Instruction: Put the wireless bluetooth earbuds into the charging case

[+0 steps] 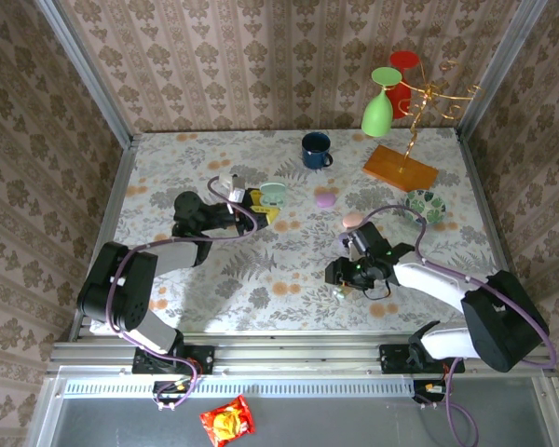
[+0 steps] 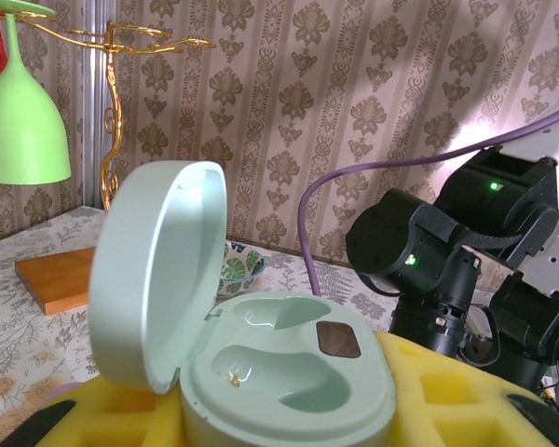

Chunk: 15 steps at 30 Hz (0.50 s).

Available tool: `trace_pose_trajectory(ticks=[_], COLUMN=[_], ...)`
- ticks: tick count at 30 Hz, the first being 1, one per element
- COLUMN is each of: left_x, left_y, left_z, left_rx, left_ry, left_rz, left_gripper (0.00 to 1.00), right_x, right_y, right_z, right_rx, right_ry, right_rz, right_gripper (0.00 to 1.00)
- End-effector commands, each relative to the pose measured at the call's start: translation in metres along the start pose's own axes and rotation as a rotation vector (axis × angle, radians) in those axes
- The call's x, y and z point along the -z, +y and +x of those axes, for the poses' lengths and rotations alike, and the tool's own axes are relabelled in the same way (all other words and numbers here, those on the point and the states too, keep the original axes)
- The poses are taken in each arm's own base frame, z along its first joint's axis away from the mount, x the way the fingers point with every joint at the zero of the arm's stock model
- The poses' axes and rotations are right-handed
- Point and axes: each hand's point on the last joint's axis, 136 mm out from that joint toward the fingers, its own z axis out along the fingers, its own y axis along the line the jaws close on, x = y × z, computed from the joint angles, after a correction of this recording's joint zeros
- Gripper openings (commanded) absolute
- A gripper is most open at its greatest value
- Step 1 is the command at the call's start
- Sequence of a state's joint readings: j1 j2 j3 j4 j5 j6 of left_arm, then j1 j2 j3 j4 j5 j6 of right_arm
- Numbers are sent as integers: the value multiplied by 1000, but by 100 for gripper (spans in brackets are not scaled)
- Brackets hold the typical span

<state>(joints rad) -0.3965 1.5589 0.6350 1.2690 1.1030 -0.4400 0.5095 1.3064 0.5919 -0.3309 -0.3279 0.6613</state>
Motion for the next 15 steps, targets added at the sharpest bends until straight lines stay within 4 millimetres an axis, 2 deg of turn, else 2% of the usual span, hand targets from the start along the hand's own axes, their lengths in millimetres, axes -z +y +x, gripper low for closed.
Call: trace_pose_trajectory(ticks=[1,9,15], left_x=[3,3,3], left_y=[-2,-1,-2], left_z=[-2,1,3], left_rx=[-53,-60,-64], left_ry=[-6,-2,0], left_rz=[7,7,6], left_gripper=[36,36,36], right_x=[4,-12,-11], right_y=[-14,-10,-12], right_z=[7,22,31], right_rx=[4,28,42], right_ry=[8,69,86], right_rz=[76,44,69], right_gripper=[55,55,54])
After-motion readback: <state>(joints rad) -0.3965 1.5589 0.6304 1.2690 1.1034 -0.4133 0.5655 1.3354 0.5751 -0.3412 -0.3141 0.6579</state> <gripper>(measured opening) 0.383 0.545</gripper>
